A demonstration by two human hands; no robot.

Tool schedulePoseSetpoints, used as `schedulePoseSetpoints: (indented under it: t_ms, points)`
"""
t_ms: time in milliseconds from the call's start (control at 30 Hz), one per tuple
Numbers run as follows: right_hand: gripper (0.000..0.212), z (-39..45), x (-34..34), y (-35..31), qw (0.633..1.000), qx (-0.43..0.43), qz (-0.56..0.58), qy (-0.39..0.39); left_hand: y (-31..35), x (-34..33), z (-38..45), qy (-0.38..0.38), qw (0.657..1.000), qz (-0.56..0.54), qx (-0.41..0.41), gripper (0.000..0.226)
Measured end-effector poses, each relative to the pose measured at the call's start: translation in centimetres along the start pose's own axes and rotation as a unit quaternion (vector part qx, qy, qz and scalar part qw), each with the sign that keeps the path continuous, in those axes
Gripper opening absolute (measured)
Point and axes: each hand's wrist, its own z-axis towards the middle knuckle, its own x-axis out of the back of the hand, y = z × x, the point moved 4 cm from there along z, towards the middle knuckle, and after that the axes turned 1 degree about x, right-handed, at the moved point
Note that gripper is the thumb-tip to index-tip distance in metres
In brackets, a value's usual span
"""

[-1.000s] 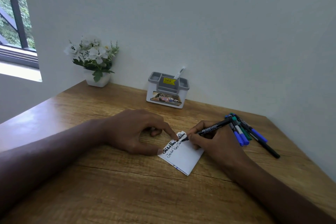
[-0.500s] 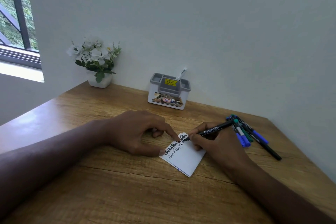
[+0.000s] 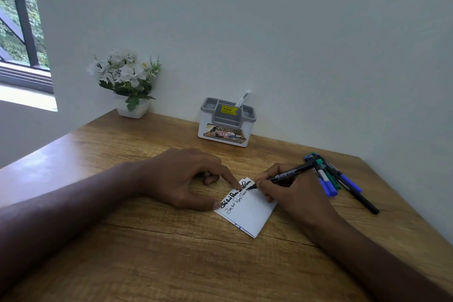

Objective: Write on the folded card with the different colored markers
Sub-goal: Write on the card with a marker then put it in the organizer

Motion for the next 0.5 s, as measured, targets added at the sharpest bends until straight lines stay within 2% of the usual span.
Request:
schedulePoseSetpoints:
  t_ms: [500]
  points:
    - [0.006,-0.06,0.28,0.11,1.0,-0.015,0.008,0.016,0.11,0.04,-0.01,-0.006,1.0,-0.004,0.005,0.051]
